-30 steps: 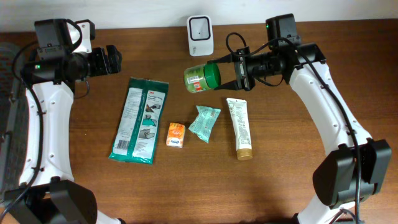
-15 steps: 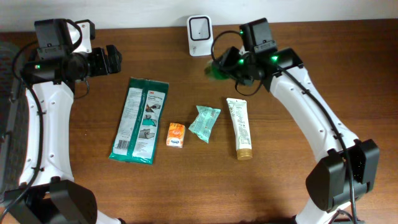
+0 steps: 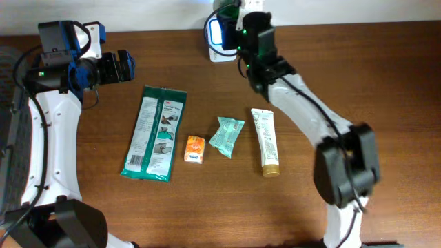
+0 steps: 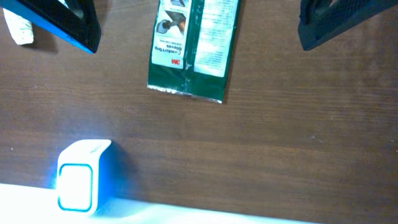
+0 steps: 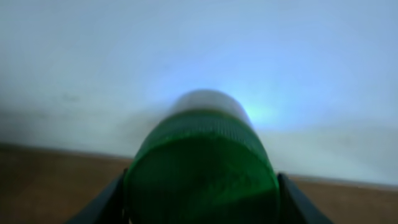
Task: Scan the item barcode
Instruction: 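Hold the bottle in front of the white barcode scanner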
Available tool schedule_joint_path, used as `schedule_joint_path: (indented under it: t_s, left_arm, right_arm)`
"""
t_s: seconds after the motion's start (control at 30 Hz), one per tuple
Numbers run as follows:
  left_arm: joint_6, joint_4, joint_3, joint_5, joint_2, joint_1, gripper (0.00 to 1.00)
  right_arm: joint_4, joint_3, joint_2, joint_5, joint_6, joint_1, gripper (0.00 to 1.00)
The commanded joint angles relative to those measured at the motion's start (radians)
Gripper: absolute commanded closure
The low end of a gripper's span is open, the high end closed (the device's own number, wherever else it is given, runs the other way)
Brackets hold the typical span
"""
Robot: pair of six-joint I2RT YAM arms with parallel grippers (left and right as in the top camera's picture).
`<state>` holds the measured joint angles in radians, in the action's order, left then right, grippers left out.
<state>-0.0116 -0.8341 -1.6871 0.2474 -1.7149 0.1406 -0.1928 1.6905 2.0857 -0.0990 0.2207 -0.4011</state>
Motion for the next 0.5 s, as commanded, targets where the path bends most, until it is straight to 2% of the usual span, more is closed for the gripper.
schedule_joint_path:
  t_s: [0.0,0.17,0.47]
  left_arm:
    - [0.004,0.002,-0.020,0.011,0.010,0.000,0.01]
    - [0.004,0.002,-0.020,0.011,0.010,0.000,0.01]
    - [0.004,0.002,-0.020,0.011,0.010,0.000,0.01]
  right_arm:
    - [-0.178,0.017,0.086,-0.019,-0.068,-0.005,0.72]
    - [-0.323,0.017,0.167,-0.072,-0.117,-0.004,0.76]
    - [-0.351,0.017,0.229,-0.071,-0.116,-0.004,0.75]
